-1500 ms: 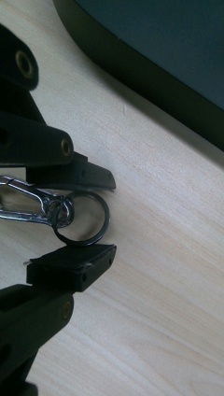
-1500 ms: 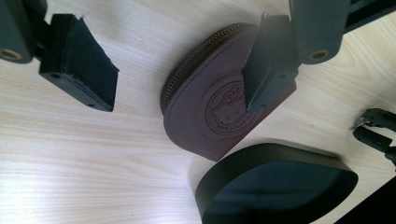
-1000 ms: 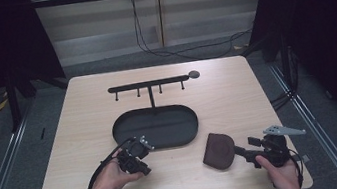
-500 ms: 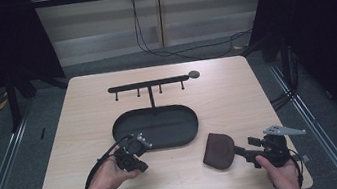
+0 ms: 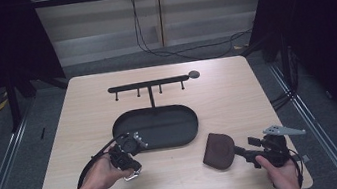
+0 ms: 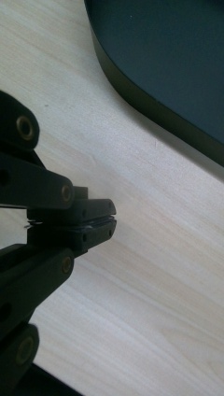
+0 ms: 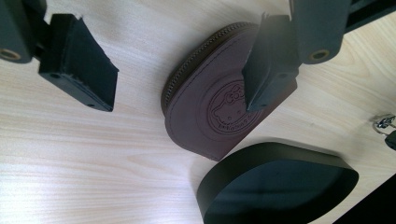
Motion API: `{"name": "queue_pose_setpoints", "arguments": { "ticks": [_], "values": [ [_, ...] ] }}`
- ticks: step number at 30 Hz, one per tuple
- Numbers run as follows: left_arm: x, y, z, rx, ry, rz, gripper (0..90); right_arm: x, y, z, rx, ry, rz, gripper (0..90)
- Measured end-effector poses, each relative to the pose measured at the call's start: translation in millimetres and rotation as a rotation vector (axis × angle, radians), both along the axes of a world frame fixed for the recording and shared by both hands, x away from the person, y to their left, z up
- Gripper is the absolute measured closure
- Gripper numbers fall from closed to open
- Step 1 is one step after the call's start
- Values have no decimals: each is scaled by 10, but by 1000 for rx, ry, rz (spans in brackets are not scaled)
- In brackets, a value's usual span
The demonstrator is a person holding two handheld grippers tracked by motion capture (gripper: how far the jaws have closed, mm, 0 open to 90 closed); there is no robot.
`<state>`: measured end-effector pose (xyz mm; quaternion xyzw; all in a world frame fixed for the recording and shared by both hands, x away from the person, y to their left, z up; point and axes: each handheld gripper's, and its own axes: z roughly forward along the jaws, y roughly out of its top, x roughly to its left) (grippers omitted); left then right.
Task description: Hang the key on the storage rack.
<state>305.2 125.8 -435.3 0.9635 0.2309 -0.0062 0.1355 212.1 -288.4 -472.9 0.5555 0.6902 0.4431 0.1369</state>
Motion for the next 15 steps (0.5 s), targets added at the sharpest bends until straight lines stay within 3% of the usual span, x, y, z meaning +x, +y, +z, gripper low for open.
{"name": "queue_pose_setpoints", "arguments": {
  "ticks": [3, 7, 15],
  "values": [
    [4, 33, 46, -15, 9, 12, 893, 1, 1, 0, -2, -1, 1, 261],
    [6, 53, 73, 6, 19, 24, 894, 1, 2, 0, -4, 0, -1, 261],
    [-6, 104, 249, -10, 14, -7, 894, 0, -2, 1, -3, 1, 1, 261]
  ]
}}
